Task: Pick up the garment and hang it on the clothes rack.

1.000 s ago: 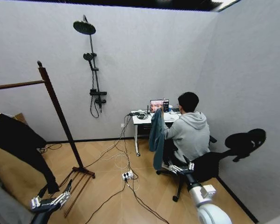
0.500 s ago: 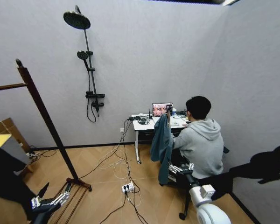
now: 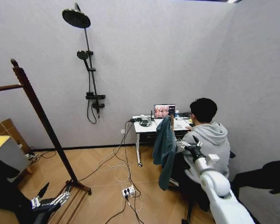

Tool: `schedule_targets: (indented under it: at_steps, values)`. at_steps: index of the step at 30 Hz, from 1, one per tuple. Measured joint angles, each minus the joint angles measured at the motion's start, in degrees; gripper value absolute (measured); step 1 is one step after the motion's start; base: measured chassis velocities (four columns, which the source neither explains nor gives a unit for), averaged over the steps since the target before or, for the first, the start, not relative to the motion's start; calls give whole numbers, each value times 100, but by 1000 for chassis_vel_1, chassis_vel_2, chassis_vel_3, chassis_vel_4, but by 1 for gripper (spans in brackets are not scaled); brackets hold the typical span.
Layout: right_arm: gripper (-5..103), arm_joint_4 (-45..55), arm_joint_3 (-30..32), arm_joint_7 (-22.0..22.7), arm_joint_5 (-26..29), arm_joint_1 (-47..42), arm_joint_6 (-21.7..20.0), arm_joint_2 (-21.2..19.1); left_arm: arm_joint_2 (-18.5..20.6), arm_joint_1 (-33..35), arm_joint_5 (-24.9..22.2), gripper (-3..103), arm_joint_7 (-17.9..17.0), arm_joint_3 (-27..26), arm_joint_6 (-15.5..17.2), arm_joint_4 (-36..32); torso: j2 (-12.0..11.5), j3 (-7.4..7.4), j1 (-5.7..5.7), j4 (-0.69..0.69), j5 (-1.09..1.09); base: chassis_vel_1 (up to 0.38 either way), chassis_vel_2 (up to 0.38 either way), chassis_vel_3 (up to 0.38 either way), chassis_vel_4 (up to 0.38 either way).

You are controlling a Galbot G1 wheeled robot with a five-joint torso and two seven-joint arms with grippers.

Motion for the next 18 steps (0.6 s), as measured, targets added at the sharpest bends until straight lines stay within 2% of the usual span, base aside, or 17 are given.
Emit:
schedule_targets:
  at_steps: [1,4,7,13,18]
  values:
    - [100,0,0,0,0,0,0,0,0,0,0,100,0,0,0,0,0,0,0,0,0,0,0,0,0]
    - [100,-730,-488,-37,105,899,11,-84,0,0,0,100,1,0,0,0,-2,1,5,1,0,0,0,0,0]
    - [100,-1175,-761,-41,127,1322,9,-41,1,-1,0,100,1,0,0,0,-2,1,5,2,-3,0,0,0,0]
    - [100,-1867,-1130,34,75,1899,-1,130,0,-1,0,100,0,0,0,0,-2,1,4,1,0,0,0,0,0]
    - [100,-2452,-1299,120,-2,2408,-53,104,0,-1,0,100,0,0,0,0,-2,1,4,1,-2,0,0,0,0]
